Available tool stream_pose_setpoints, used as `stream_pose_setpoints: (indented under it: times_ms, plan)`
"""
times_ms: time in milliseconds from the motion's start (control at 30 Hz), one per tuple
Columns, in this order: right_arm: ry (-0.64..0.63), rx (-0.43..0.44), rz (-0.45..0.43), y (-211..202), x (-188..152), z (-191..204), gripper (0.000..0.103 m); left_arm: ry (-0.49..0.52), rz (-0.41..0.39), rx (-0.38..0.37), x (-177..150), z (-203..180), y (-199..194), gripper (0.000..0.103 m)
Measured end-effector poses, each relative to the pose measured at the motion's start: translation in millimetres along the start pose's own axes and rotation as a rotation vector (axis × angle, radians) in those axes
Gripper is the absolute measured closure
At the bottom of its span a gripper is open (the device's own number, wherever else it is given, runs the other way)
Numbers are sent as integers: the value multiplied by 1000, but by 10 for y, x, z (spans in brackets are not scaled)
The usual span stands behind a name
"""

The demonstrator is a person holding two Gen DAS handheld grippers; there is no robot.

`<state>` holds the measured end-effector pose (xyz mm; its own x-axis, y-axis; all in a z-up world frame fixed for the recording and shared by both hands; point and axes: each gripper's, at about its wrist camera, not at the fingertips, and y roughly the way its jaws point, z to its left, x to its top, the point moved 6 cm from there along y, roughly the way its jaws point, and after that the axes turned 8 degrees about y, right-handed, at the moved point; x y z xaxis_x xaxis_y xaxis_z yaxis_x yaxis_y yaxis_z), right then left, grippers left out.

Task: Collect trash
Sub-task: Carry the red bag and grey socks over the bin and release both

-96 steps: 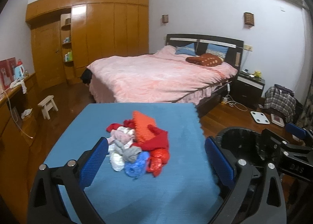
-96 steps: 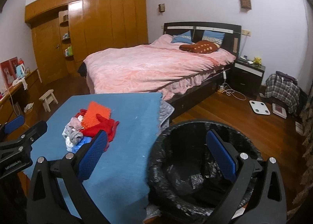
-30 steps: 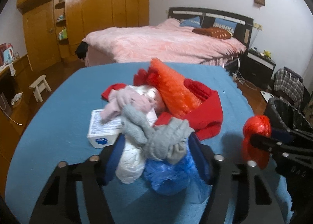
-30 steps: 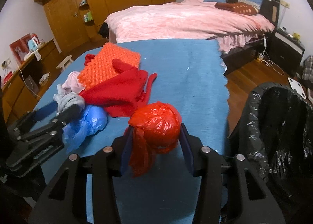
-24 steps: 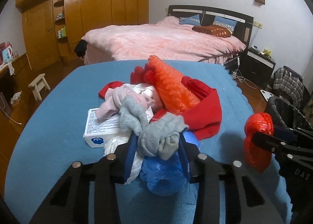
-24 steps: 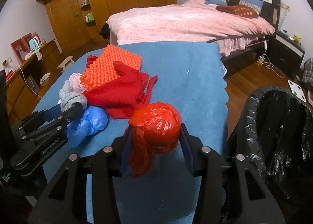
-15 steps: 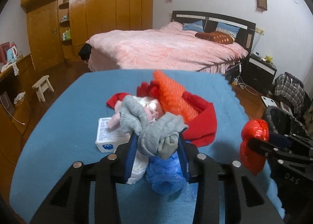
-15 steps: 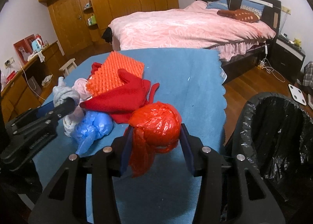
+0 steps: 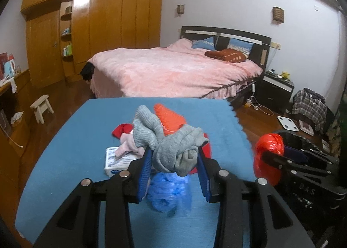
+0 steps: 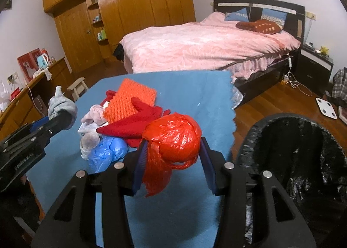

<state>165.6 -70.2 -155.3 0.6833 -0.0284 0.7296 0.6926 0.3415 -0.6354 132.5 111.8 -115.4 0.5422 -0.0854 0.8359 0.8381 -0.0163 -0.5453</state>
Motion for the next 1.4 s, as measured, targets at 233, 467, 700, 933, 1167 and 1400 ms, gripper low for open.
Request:
stream_pose_setpoints:
  times_ms: [233,467,700,933,1167,1400]
  plan:
    - [51,-56,-43,-312,44,-361,58,38,-12,-83,148,-407,3,64]
    - [106,-156,-88,-639,25,-920,58,84,-21,-181,306,-996,33,64]
    - [170,-259,-126,-938,-23,-1532,58,145,-21,-273,446,-1670,92,64]
    - [233,-330,-139,-1116,-147,-2029,58,205,-9,-355,517,-2282,193,64]
    - [280,-369,-140,-1188,-255,-2371,58,260,7,-414,535,-2765,305,64]
    - [316,-403,-137,-1245,-377,-2622,58,289,30,-445,484,-3036,419,64]
